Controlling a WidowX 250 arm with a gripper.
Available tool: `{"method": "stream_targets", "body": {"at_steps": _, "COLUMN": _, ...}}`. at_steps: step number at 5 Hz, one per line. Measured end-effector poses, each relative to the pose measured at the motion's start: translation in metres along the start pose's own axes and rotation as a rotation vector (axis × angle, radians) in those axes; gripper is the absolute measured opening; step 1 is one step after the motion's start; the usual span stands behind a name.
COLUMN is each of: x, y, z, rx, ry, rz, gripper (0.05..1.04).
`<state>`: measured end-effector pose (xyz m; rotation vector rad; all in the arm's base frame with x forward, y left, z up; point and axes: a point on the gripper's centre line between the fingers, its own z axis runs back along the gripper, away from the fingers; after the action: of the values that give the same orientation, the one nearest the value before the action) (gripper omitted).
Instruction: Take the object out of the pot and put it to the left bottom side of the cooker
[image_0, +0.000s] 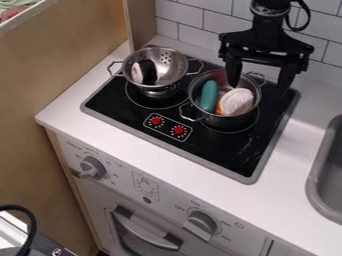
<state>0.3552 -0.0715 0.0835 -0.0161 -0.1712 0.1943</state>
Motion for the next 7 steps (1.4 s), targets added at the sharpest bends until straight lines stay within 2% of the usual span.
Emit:
{"method": "stream_targets", "body": {"at_steps": 1, "x": -0.005, "y": 0.001, "z": -0.012, "rx": 0.013, "ry": 0.033, "rz": -0.008, "gripper": 0.997}}
{"method": "stream_targets", "body": {"at_steps": 2, "x": 0.003, "y": 0.007, "z": -0.016, "rx": -0.002, "ry": 0.003, "rz": -0.076, "gripper": 0.997}}
{"method": "stream_targets", "body": {"at_steps": 3, "x": 0.010, "y": 0.011, "z": -0.023, "rx": -0.012, "ry": -0.017, "rz": -0.087, "gripper": 0.997}}
{"method": "stream_targets", "body": {"at_steps": 5, "x": 0.009, "y": 0.022, "z": -0.028, "rx": -0.019, "ry": -0.009, "rz": -0.198, "gripper": 0.997}}
{"method": "stream_targets", "body": {"at_steps": 7, "x": 0.010, "y": 0.038, "z": -0.026, "rx": -0.027, "ry": -0.063, "rz": -0.305, "gripper": 0.997}}
